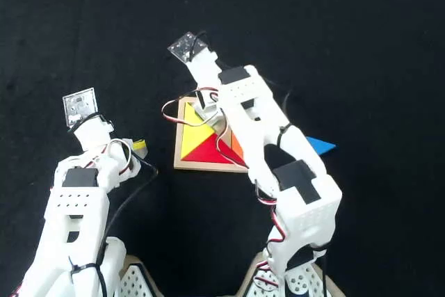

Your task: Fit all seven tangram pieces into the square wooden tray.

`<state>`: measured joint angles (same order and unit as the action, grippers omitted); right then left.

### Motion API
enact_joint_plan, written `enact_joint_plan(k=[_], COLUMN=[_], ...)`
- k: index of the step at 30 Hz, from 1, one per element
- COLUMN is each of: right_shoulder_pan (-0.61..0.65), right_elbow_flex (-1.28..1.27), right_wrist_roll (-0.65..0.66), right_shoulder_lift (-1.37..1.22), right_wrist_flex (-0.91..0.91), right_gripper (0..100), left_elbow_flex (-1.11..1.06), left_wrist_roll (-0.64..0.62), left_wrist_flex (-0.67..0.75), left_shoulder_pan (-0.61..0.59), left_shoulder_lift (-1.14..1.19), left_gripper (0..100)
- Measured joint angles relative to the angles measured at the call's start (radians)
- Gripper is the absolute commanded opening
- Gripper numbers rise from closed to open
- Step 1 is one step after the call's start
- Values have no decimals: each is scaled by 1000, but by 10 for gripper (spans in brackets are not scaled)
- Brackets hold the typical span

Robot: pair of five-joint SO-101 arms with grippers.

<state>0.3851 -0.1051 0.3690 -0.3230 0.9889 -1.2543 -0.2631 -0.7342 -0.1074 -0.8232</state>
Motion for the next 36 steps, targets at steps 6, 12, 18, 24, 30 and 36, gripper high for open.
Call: enact_joint_plan(k=[6,12,18,24,30,36], right_shoulder_pan=[0,0,0,41,51,51], right_elbow_flex=[-3,-14,-37,-66,-74,-74], right_wrist_roll=[0,0,0,25,38,41], right_shoulder_lift=[0,0,0,0,0,0], right_wrist_flex=[3,12,12,21,21,21], right_gripper=[184,184,185,290,307,306], left_elbow_flex=[0,0,0,0,0,0], left_wrist_roll=[0,0,0,0,0,0], left_wrist_flex=[0,0,0,0,0,0], left_shoulder_pan=[0,0,0,0,0,0], left_shoulder_lift=[0,0,0,0,0,0], left_gripper=[259,259,259,259,259,259])
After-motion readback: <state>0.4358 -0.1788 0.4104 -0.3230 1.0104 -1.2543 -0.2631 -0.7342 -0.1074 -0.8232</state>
